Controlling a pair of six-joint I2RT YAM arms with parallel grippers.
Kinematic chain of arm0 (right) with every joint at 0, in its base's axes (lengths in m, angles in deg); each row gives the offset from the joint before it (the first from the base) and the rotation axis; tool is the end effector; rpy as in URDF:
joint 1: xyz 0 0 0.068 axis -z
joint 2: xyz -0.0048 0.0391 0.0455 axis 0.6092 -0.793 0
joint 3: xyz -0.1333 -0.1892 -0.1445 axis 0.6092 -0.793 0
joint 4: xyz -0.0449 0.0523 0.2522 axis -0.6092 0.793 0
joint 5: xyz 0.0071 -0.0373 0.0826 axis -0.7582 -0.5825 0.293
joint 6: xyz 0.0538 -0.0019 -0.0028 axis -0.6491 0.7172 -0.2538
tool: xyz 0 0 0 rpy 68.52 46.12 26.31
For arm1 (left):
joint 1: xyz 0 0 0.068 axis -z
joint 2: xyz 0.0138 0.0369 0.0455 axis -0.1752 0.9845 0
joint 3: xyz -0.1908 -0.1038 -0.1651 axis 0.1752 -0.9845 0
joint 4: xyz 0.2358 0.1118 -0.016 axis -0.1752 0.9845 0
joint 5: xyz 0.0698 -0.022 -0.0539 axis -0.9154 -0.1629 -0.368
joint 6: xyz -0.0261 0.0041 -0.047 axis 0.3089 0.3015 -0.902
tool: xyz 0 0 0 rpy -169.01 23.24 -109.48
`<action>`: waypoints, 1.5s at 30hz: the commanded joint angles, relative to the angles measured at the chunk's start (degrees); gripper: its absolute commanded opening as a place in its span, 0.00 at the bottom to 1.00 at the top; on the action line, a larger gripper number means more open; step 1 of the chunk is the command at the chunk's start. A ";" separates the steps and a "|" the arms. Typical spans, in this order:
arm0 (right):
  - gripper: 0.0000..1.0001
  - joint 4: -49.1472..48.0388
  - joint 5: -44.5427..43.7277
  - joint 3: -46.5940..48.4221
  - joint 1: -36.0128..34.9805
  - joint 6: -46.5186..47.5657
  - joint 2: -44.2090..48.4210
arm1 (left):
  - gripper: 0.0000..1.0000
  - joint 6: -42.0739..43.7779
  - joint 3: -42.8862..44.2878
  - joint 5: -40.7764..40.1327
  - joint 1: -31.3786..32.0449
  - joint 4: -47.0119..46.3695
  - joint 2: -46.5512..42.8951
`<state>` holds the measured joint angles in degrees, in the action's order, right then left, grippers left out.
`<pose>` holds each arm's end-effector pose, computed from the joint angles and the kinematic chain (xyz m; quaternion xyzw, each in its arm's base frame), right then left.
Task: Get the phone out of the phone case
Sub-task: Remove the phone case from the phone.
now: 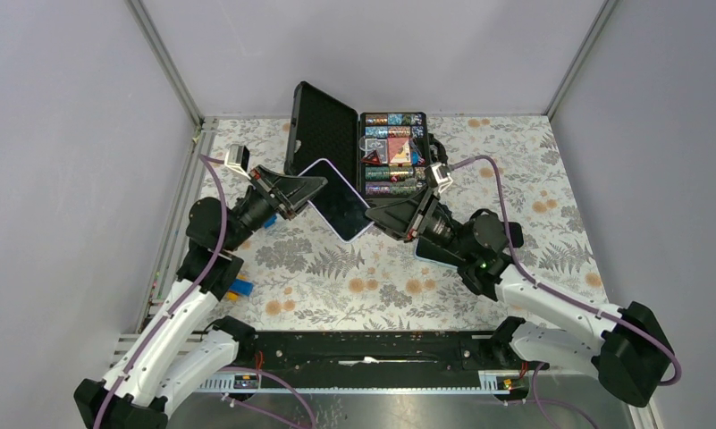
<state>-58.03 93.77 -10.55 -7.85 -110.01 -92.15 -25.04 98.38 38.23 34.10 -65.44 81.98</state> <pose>0.1500 0.1687 0.3390 0.0116 0.5254 0.7899 0.3162 0.1561 -0.0855 0.3749 -0.1419 0.6115 -0.6864 0.3672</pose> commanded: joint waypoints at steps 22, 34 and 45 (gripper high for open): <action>0.00 2.28 -1.21 9.11 -0.19 3.93 -9.51 | 0.46 17.18 10.30 -2.33 -0.12 10.21 1.96; 0.06 -1.29 -0.24 8.78 1.08 5.21 -11.53 | 0.00 17.06 9.09 2.81 -3.09 10.13 3.36; 0.90 -1.91 -0.53 6.26 1.27 6.42 -8.16 | 0.00 9.15 9.20 -1.51 -4.52 5.30 5.03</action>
<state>-57.09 93.77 -4.27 -6.98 -103.45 -102.67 -10.59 105.90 38.43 30.30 -50.68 86.74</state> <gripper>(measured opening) 0.915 0.135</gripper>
